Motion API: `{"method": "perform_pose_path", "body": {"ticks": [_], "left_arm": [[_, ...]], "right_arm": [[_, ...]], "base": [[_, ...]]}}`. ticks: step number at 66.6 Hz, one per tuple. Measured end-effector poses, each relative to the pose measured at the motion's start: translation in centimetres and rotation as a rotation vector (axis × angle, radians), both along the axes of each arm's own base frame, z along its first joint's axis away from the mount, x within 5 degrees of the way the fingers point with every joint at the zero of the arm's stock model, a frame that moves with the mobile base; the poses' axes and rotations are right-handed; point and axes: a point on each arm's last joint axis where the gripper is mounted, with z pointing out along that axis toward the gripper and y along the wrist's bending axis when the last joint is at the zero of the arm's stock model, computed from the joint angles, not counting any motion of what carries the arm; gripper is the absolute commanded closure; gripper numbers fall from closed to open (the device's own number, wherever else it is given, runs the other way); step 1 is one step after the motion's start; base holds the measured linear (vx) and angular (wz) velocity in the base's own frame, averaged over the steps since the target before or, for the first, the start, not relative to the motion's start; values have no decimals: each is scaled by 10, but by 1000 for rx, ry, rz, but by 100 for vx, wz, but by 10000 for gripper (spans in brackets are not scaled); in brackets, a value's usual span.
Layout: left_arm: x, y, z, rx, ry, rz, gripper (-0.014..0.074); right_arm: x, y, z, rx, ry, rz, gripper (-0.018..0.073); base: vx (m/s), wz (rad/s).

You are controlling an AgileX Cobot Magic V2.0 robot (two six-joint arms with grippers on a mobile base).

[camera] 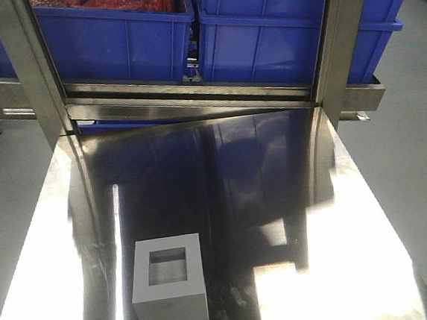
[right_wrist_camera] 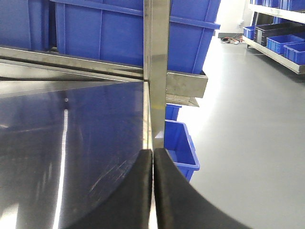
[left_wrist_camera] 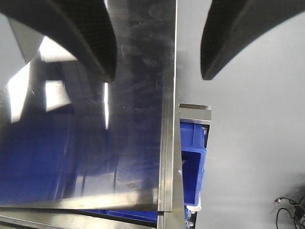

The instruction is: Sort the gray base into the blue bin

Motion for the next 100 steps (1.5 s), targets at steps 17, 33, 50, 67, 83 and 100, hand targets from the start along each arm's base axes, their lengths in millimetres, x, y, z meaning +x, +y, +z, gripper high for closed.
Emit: {"method": "perform_pose_path", "body": {"ticks": [17,33,50,67,83,100], "left_arm": [[1,-4,2,-89,-27,8,200],[11,-20,4,-277,-42,-92,200],[39,-45,-1,-438,4,-325,200],[72,-55,7,-437,57,-463,200],[94,-72,40,-358,96,-542,200],[100,-110,48,-236,227,-590,200]], "right_arm": [[0,0,0,0,0,0,564],[0,0,0,0,0,0,564],[0,0,0,0,0,0,564],[0,0,0,0,0,0,564],[0,0,0,0,-1,0,564],[0,0,0,0,-1,0,564]], "base": [[0,0],[0,0],[0,0],[0,0],[0,0],[0,0]]}}
